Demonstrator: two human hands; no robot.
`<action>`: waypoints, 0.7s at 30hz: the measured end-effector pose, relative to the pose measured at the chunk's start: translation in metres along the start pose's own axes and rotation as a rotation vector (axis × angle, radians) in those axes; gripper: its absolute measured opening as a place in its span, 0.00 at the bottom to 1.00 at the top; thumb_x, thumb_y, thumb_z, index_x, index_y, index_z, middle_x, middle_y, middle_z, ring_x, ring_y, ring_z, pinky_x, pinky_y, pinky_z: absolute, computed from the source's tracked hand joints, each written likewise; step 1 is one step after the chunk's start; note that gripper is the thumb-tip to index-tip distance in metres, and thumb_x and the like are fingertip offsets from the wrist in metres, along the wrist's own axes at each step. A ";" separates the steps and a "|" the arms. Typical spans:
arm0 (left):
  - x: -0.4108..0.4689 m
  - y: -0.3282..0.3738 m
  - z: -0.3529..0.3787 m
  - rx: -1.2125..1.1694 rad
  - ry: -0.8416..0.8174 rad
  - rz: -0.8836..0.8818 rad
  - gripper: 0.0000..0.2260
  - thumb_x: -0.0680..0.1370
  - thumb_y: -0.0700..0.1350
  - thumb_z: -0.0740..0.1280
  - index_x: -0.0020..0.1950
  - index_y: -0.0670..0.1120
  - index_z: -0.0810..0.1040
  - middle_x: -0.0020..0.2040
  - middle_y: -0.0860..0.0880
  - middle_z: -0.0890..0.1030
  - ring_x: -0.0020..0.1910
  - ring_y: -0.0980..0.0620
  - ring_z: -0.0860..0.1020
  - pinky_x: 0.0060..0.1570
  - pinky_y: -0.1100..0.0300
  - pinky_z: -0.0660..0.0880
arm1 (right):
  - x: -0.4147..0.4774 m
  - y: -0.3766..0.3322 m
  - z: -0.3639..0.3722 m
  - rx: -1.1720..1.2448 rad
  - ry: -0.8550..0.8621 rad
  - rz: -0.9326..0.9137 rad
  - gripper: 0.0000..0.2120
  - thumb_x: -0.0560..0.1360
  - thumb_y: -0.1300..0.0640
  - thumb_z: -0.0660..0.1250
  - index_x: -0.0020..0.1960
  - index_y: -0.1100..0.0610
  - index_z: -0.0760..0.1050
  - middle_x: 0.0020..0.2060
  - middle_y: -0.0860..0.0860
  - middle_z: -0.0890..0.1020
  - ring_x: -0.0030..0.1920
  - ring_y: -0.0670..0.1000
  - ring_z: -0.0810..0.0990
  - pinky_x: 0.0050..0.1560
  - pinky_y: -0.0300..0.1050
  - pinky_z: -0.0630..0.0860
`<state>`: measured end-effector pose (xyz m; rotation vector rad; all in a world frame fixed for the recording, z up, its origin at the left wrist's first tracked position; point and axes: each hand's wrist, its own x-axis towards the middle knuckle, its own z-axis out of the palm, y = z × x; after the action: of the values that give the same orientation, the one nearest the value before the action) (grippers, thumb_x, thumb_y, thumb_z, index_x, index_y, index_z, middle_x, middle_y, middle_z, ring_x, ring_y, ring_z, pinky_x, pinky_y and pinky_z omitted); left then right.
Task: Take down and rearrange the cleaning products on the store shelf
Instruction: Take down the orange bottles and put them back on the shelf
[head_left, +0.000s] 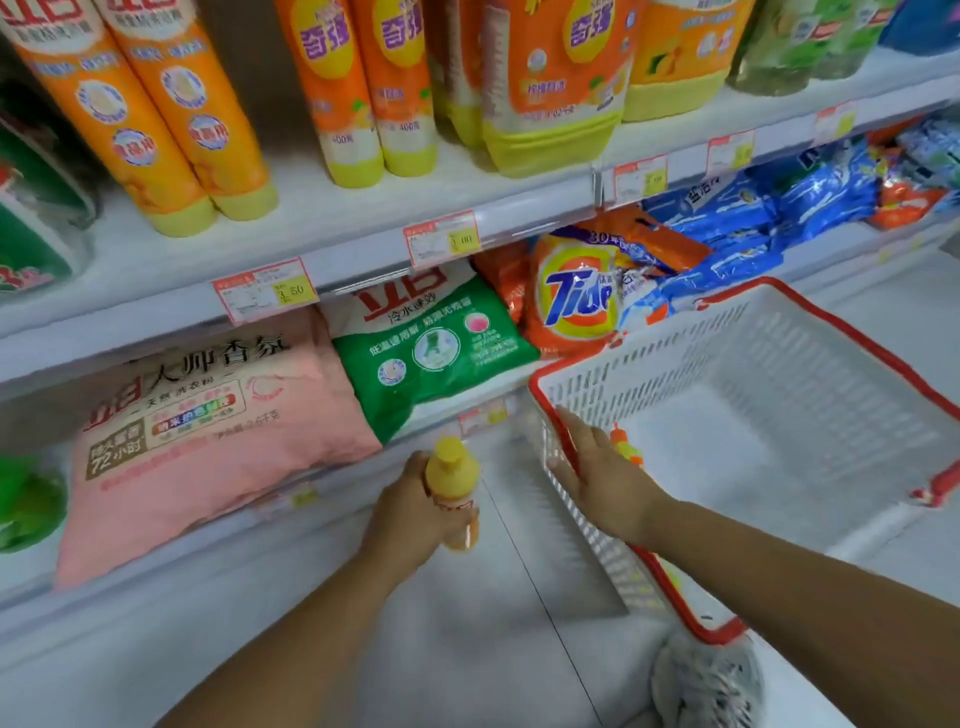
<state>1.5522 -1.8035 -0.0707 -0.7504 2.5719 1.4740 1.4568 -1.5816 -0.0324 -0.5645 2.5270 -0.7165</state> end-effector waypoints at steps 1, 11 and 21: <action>0.005 -0.005 0.008 0.000 -0.005 -0.015 0.25 0.61 0.54 0.79 0.53 0.57 0.73 0.47 0.57 0.83 0.48 0.52 0.81 0.50 0.55 0.78 | 0.000 0.007 0.009 0.016 0.018 0.002 0.30 0.84 0.48 0.55 0.81 0.50 0.45 0.72 0.59 0.66 0.69 0.60 0.71 0.65 0.49 0.66; 0.041 -0.035 0.055 0.025 -0.122 0.012 0.27 0.63 0.52 0.79 0.59 0.54 0.72 0.47 0.57 0.82 0.47 0.53 0.82 0.49 0.56 0.79 | 0.008 0.033 0.034 0.092 0.112 -0.064 0.30 0.83 0.47 0.56 0.80 0.44 0.46 0.73 0.55 0.69 0.69 0.58 0.72 0.67 0.57 0.70; 0.034 -0.012 0.021 0.115 -0.285 0.006 0.43 0.58 0.59 0.79 0.70 0.55 0.68 0.63 0.53 0.77 0.62 0.54 0.76 0.63 0.56 0.73 | 0.002 0.020 0.024 0.098 0.045 0.003 0.31 0.83 0.48 0.57 0.80 0.44 0.44 0.76 0.54 0.65 0.72 0.57 0.69 0.70 0.51 0.68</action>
<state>1.5242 -1.8038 -0.1023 -0.4786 2.4185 1.3131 1.4624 -1.5759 -0.0628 -0.5162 2.5168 -0.8556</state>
